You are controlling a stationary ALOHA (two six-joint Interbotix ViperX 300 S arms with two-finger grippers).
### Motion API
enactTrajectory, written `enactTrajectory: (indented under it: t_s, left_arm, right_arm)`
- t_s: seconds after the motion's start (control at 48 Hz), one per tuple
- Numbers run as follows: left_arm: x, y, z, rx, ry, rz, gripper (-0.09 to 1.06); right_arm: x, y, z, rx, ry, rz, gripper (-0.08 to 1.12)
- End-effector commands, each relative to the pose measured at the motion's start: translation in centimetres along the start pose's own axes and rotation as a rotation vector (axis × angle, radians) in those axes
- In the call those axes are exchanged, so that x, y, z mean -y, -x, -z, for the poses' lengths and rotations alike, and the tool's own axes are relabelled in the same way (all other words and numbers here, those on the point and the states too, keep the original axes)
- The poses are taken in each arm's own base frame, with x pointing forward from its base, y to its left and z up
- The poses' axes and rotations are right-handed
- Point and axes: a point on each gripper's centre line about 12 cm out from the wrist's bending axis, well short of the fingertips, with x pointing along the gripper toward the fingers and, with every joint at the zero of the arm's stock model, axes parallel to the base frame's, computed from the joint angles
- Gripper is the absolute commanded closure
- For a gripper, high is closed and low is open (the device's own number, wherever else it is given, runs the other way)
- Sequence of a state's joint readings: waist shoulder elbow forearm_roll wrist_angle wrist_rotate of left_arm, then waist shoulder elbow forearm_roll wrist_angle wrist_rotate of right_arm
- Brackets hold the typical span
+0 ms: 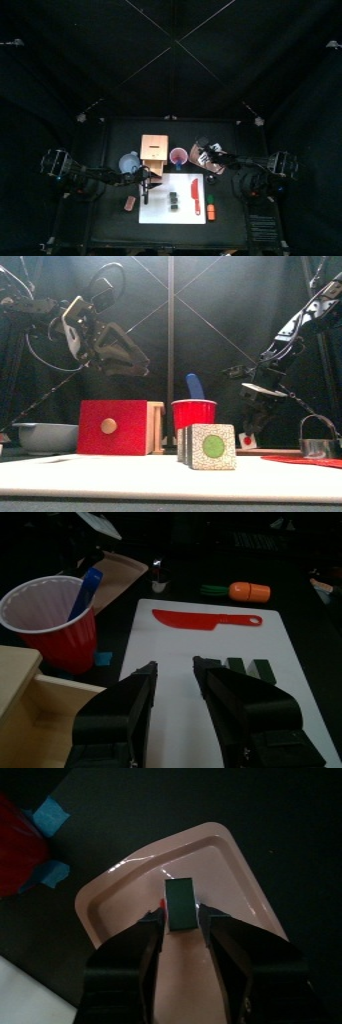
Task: Place sushi on board then cut the sushi with the knife then place the pieces on the plate
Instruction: Place the 4 sushi pieces on the plate
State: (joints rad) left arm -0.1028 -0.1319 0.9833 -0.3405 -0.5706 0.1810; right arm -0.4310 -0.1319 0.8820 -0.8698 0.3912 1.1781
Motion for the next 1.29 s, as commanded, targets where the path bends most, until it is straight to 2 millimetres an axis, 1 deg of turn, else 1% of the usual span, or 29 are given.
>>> enactTrajectory:
  t_s: [0.021, 0.125, 0.188, 0.292, 0.354, 0.375, 0.479, 0.521, 0.562, 0.583, 0.604, 0.625, 0.646, 0.729, 0.771, 0.854, 0.979, 1.125, 1.292]
  left_arm:
    - [0.0, -0.1, -0.6, 0.023, 0.002, -0.001, 0.21]
    - [0.0, -0.1, -0.6, 0.020, 0.003, 0.000, 0.21]
    - [0.0, -0.1, -0.5, 0.018, 0.005, 0.000, 0.21]
    - [0.0, -0.1, -0.5, 0.017, 0.006, -0.001, 0.21]
    - [0.0, 0.0, -0.4, 0.015, 0.005, -0.001, 0.21]
    - [0.0, -0.1, -0.5, 0.017, 0.007, -0.001, 0.21]
    - [0.0, -0.1, -0.5, 0.018, 0.005, 0.000, 0.21]
    - [0.0, -0.1, -0.7, 0.021, 0.004, 0.000, 0.21]
    - [0.0, -0.2, -0.7, 0.023, 0.002, 0.000, 0.21]
    - [0.1, -0.2, -0.8, 0.026, 0.003, 0.001, 0.21]
    - [0.0, -0.2, -0.9, 0.027, 0.002, -0.001, 0.21]
    - [0.1, -0.3, -1.0, 0.030, 0.001, 0.001, 0.21]
    - [0.1, -0.3, -1.1, 0.033, 0.003, 0.000, 0.21]
    - [0.1, -0.4, -1.4, 0.041, 0.004, 0.000, 0.21]
    - [0.0, -0.5, -1.6, 0.044, 0.005, -0.002, 0.21]
    - [-0.1, -0.6, -1.8, 0.051, 0.006, -0.004, 0.21]
    - [0.0, -0.7, -1.6, 0.046, 0.007, -0.004, 0.21]
    - [-0.1, -0.8, -1.6, 0.046, 0.007, -0.006, 0.21]
    - [-0.1, -0.7, -1.3, 0.040, 0.005, -0.006, 0.21]
  right_arm:
    - [-0.2, 0.1, -1.1, 0.024, -0.021, -0.012, 0.24]
    - [-0.3, 0.1, -1.3, 0.025, -0.020, -0.014, 0.19]
    - [-0.3, 0.5, -1.6, 0.038, -0.020, -0.016, 0.18]
    - [-0.2, 1.9, -2.1, 0.072, -0.024, -0.011, 0.18]
    - [-0.7, 3.3, -2.2, 0.098, -0.012, -0.023, 0.18]
    - [-1.2, 4.1, -2.1, 0.113, 0.001, -0.038, 0.18]
    - [-3.3, 6.6, -1.3, 0.160, 0.061, -0.124, 0.18]
    - [-4.6, 7.6, -0.8, 0.179, 0.089, -0.180, 0.18]
    - [-6.1, 8.6, -0.2, 0.197, 0.132, -0.251, 0.18]
    - [-7.4, 9.3, 0.3, 0.209, 0.172, -0.307, 0.18]
    - [-8.3, 9.7, 0.7, 0.216, 0.196, -0.345, 0.18]
    - [-8.6, 9.9, 0.9, 0.218, 0.208, -0.362, 0.18]
    - [-9.9, 10.5, 1.4, 0.230, 0.246, -0.421, 0.18]
    - [-13.0, 11.5, 3.1, 0.240, 0.350, -0.556, 0.18]
    - [-14.0, 11.7, 3.6, 0.238, 0.381, -0.595, 0.18]
    - [-15.8, 11.4, 4.2, 0.223, 0.424, -0.633, 0.18]
    - [-18.4, 10.5, 4.2, 0.207, 0.469, -0.654, 0.18]
    - [-20.5, 9.6, 3.9, 0.209, 0.510, -0.664, 0.18]
    - [-22.2, 8.1, 4.1, 0.184, 0.530, -0.662, 0.18]
